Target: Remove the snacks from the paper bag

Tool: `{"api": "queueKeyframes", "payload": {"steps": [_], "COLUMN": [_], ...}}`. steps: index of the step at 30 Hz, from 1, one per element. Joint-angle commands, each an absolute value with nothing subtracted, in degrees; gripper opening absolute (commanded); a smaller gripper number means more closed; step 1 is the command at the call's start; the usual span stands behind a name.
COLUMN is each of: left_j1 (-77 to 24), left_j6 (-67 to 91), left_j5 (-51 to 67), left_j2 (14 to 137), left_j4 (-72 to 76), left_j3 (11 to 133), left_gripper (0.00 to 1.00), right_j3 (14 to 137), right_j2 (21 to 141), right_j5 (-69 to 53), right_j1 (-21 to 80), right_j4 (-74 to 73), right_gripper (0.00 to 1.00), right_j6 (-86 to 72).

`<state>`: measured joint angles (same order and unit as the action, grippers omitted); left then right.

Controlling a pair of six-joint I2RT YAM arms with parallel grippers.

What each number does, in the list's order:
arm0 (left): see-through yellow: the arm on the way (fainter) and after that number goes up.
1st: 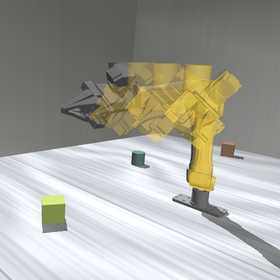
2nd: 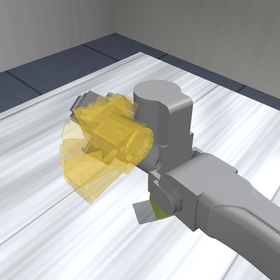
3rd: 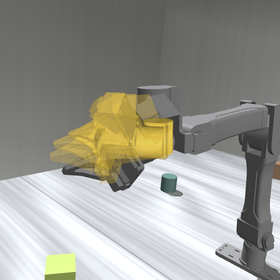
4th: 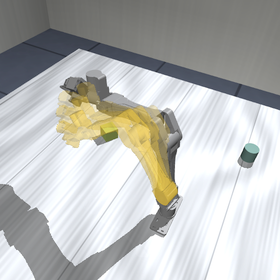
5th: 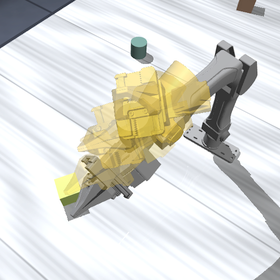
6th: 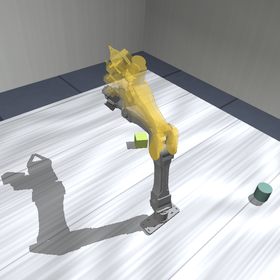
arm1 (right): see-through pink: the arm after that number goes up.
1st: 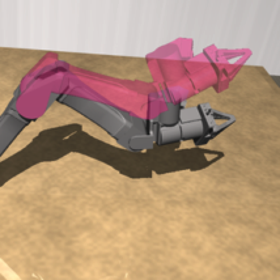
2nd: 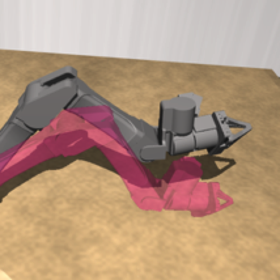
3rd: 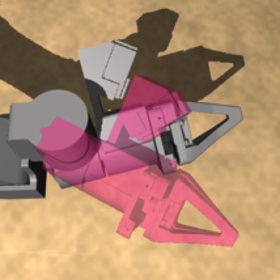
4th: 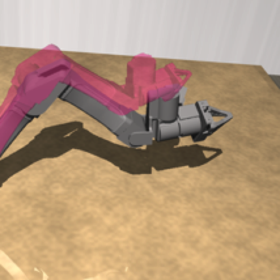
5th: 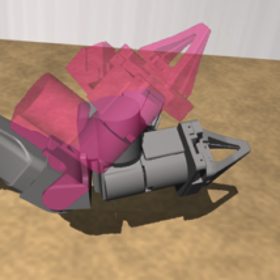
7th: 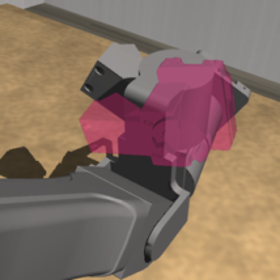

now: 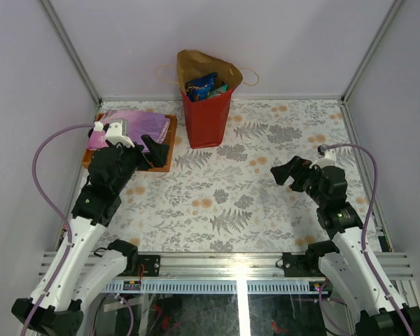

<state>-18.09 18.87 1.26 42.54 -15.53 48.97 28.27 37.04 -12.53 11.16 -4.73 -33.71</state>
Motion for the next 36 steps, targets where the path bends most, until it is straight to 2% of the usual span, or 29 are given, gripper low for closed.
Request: {"api": "queueKeyframes", "payload": {"steps": [1,14,19,27,36], "left_j1": [-17.1,-17.1,-17.1,-17.0,-18.0], "left_j6": [20.7,22.1,22.7,25.7,29.3], "left_j5": [5.3,-5.0,-6.8,-12.2,-15.1], "left_j2": [43.1,44.3,45.1,61.4,72.7], "left_j4": [-11.9,-18.7,-18.3,-26.1,-21.2], "left_j3": [48.9,52.8,54.1,68.7,75.0], "left_gripper": [1.0,1.0,1.0,1.0,1.0], "right_j3": [28.6,30.0,32.1,33.7,32.5], "right_j2": [35.6,32.3,34.7,33.5,26.7], "right_j5": [-7.8,-3.9,-4.1,-5.0,-1.5], "right_j1": [11.3,11.3,11.3,11.3,11.3], "right_j4": [-1.7,-9.3,-9.7,-13.0,-20.7], "right_gripper": [0.99,0.99,1.0,0.99,0.98], "right_j6": [-35.5,-33.1,-33.0,-31.8,-29.8]}}
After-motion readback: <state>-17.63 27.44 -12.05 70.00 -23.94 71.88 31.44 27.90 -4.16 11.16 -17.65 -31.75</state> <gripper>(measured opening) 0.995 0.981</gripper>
